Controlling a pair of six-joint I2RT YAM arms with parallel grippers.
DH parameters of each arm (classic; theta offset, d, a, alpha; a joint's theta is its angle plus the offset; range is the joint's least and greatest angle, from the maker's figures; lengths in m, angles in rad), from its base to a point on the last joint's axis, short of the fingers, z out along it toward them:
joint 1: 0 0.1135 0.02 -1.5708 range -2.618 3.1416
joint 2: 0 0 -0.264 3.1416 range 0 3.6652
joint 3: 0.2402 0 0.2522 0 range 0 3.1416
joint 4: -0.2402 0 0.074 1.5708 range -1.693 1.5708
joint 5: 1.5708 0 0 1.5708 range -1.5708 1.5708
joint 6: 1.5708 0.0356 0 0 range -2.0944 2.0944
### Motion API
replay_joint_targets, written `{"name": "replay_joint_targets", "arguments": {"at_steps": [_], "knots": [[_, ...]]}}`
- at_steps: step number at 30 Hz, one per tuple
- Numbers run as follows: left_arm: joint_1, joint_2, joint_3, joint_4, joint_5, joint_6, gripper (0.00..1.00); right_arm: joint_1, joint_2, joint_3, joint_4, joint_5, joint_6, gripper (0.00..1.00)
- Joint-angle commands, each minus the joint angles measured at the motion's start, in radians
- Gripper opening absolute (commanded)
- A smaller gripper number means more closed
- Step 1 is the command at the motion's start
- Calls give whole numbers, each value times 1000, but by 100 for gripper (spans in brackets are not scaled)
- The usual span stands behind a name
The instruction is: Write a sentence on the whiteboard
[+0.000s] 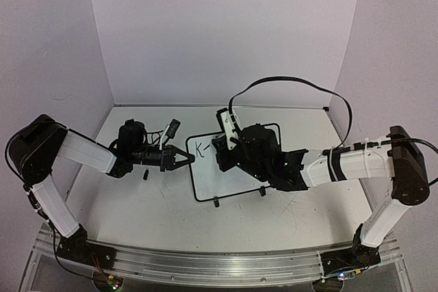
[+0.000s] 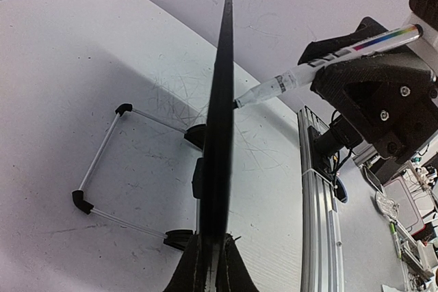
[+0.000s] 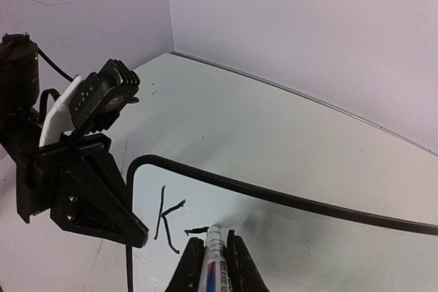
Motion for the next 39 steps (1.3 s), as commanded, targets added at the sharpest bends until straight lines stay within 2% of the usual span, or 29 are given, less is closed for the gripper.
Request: {"name": "replay_joint_targets", "arguments": {"at_steps": [1, 23, 39], "knots": [[1, -46, 8, 21, 32, 12, 0, -19, -4, 17, 34, 29, 5, 0], [1, -52, 9, 20, 34, 12, 0, -18, 47, 66, 23, -14, 7, 0], [1, -45, 12, 16, 29, 16, 0, -19, 46, 34, -3, -45, 28, 0]]}}
